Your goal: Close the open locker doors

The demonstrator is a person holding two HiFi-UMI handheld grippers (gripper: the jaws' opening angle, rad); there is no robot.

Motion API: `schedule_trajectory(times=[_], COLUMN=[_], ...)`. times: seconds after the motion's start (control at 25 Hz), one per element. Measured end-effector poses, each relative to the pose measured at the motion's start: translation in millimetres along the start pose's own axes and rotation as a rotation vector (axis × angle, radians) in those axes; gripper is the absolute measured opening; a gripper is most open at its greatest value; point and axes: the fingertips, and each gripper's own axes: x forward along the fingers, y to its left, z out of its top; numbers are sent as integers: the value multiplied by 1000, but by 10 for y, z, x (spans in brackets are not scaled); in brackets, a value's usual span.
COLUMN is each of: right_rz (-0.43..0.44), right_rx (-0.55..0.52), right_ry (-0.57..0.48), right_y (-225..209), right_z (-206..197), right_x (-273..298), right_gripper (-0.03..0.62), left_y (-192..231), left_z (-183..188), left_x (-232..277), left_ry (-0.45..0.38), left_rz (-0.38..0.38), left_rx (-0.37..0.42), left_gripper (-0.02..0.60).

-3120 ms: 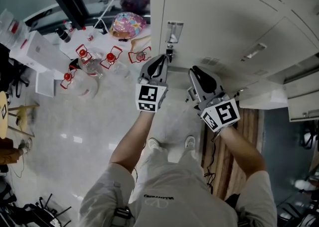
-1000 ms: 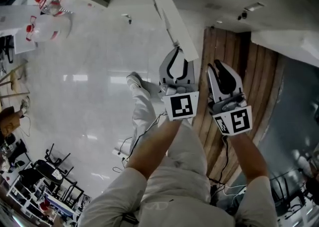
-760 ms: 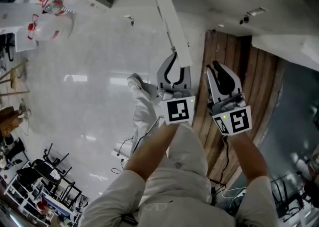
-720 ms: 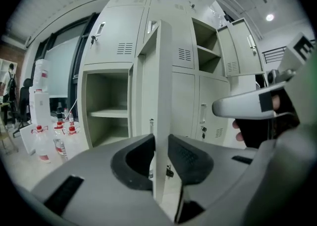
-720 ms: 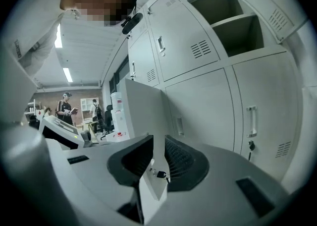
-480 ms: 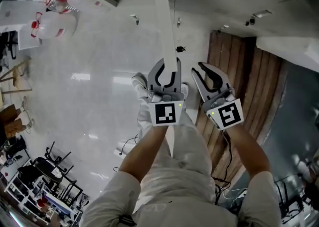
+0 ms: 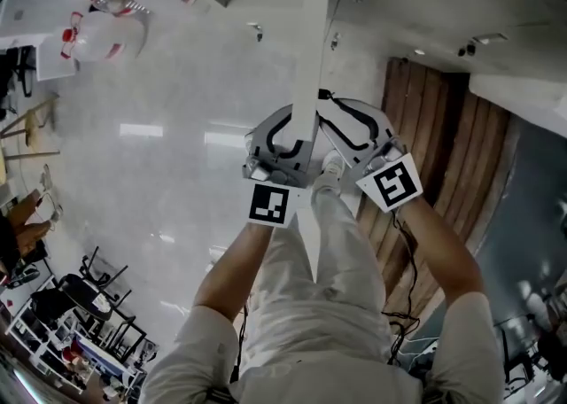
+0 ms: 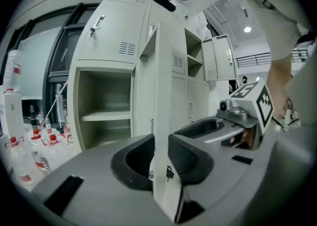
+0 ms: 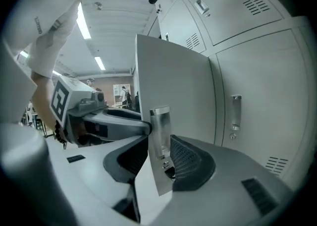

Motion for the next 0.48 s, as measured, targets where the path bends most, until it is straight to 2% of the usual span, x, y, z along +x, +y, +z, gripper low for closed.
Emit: schedule_trajectory(times=[0.16,0.48], right_rz=[66,125], right_rx=[-105,-168], right_ry=[66,104], right_y=[94,260], right_z=[-62,-54], right_x=[155,543], right_gripper=[163,161], left_y=[103,351], left_z=[-43,-102], left_x=[-69,-174], left_ry=[2,5], left_rz=[-100,-243], left_rx=[33,34], left_gripper=[89,91])
